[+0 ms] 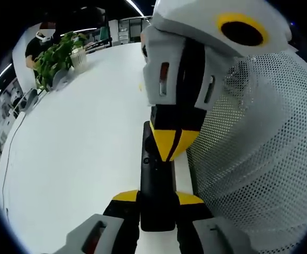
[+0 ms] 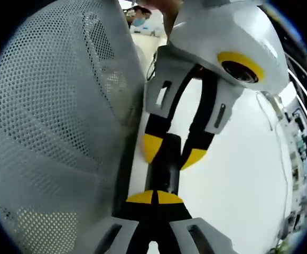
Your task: Press the specified remote control buttons in sequence, fully releasing each button before pressing the next.
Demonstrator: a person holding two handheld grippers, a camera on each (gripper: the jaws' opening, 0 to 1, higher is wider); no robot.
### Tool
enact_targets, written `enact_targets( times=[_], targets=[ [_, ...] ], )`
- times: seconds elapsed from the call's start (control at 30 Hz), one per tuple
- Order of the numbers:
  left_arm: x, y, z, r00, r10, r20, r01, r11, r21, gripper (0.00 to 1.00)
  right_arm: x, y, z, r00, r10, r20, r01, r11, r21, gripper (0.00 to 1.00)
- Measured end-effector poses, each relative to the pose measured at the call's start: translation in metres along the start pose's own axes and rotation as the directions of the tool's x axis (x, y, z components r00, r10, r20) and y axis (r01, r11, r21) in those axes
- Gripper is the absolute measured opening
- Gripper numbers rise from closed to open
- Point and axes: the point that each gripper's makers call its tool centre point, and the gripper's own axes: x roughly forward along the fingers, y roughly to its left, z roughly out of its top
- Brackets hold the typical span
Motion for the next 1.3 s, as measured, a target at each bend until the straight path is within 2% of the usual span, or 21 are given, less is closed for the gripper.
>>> enact_targets(
  times=[0.3, 0.37, 0.57, 0.6, 0.63, 0.73, 1.0, 1.07, 1.3],
  targets=[
    [0.000, 0.000, 0.000, 1.000, -0.004, -0.006, 0.004, 1.000, 0.008, 0.25, 0.001, 0.000, 0.000, 1.000, -0.008, -0.016, 0.007, 0.998, -0.061, 0.00],
    [0.000, 0.000, 0.000, 1.000, -0.004, -0.007, 0.004, 1.000, 0.007, 0.25, 0.000, -0.001, 0.000, 1.000, -0.003, -0.012, 0.003, 1.000, -0.010, 0.00],
    [0.000, 0.000, 0.000, 1.000, -0.006, -0.015, 0.006, 1.000, 0.009, 0.25, 0.002, -0.002, 0.002, 0.999, -0.013, -0.035, 0.013, 1.000, 0.003, 0.00],
    [0.000, 0.000, 0.000, 1.000, -0.005, -0.015, 0.005, 1.000, 0.008, 0.25, 0.002, -0.002, 0.003, 1.000, -0.013, -0.013, 0.014, 0.996, 0.091, 0.00],
    [0.000, 0.000, 0.000, 1.000, -0.005, -0.014, 0.005, 1.000, 0.008, 0.25, 0.001, -0.002, 0.003, 1.000, -0.008, 0.006, 0.007, 0.991, 0.130, 0.00],
    [0.000, 0.000, 0.000, 1.000, 0.000, -0.001, 0.000, 1.000, 0.001, 0.25, 0.000, -0.004, 0.002, 0.999, 0.014, 0.031, -0.019, 0.986, 0.163, 0.00],
    [0.000, 0.000, 0.000, 1.000, -0.003, 0.014, 0.003, 1.000, -0.007, 0.25, -0.001, -0.008, 0.001, 1.000, -0.005, 0.027, -0.001, 0.980, 0.201, 0.00],
    [0.000, 0.000, 0.000, 1.000, -0.004, 0.015, 0.004, 1.000, -0.009, 0.25, -0.001, -0.010, 0.001, 0.999, -0.005, 0.036, -0.003, 0.972, 0.235, 0.00],
    [0.000, 0.000, 0.000, 1.000, -0.005, 0.017, 0.005, 1.000, -0.013, 0.25, 0.000, -0.010, 0.001, 0.999, -0.011, 0.035, 0.002, 0.970, 0.242, 0.00]
  ],
)
